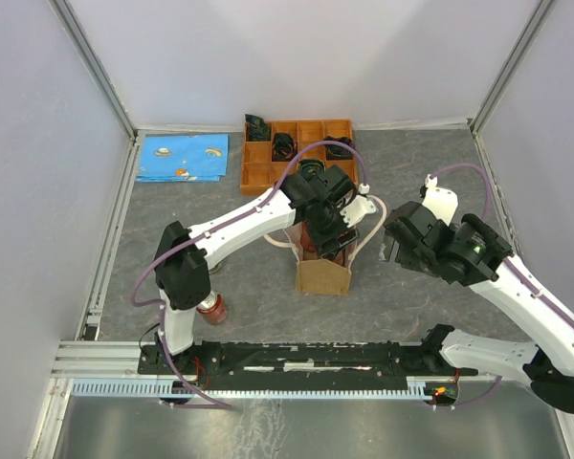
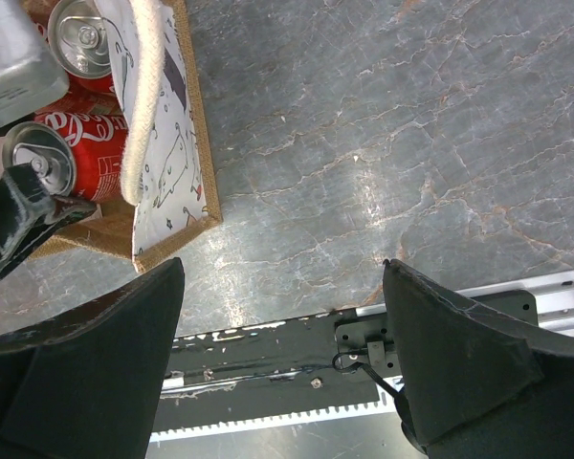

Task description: Place the beverage into the canvas bag

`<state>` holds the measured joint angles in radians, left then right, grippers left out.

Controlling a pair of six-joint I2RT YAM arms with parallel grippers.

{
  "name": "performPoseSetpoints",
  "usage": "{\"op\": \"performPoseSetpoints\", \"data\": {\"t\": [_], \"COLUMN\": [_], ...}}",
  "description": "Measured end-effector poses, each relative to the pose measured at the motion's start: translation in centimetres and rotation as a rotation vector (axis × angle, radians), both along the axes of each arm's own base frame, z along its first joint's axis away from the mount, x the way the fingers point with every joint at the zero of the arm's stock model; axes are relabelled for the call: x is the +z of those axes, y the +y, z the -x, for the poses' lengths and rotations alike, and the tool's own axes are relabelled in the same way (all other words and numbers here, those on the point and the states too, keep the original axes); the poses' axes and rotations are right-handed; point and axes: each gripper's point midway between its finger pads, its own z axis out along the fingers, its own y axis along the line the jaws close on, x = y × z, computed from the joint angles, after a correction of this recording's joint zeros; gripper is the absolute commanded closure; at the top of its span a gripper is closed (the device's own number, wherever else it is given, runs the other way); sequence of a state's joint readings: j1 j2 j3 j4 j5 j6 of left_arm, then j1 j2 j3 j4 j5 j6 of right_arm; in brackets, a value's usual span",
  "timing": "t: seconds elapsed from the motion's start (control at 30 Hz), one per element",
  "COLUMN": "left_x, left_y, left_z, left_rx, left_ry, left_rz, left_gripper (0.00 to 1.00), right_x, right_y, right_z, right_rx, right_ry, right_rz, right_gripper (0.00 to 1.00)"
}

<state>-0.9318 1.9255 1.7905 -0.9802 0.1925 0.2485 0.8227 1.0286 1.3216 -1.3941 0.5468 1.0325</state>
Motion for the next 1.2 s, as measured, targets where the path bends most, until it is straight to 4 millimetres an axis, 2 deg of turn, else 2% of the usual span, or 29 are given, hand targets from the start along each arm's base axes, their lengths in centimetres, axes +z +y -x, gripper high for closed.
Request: {"op": "performPoseSetpoints", "data": {"t": [0.4, 0.73, 0.9, 1.0, 1.13, 1.2], "left_x": [-1.8, -1.7, -1.5, -2.3, -3.9, -3.7], "left_y": [-0.6, -1.6, -2.7, -3.1, -2.7, -2.8], "left_z": [-1.3, -1.9, -1.9, -1.7, -1.3, -1.3], "left_rx": [0.052, 0.104, 0.116, 0.133, 0.148, 0.154], "left_ry": [-0.01, -0.014, 0.002, 0.018, 0.041, 0.032], "left_rz": [-0.04, 0.0, 0.053, 0.074, 0.069, 0.088], "left_gripper": [0.97, 0.97, 0.97, 0.97, 0.97, 0.97], "right_x": [0.0, -0.4, -0.6, -0.6, -0.5, -0.5], "right_y": [-0.1, -0.3, -0.3, -0.4, -0.6, -0.7], "right_z": [0.0, 0.2, 0.2, 0.3, 0.5, 0.6], "right_rx": [-0.002, -0.001, -0.002, -0.004, -0.008, -0.01], "right_ry": [0.001, 0.011, 0.012, 0.011, 0.006, 0.006], "right_rz": [0.006, 0.016, 0.017, 0.014, 0.007, 0.004], "right_gripper": [0.08, 0.08, 0.08, 0.08, 0.08, 0.08]}}
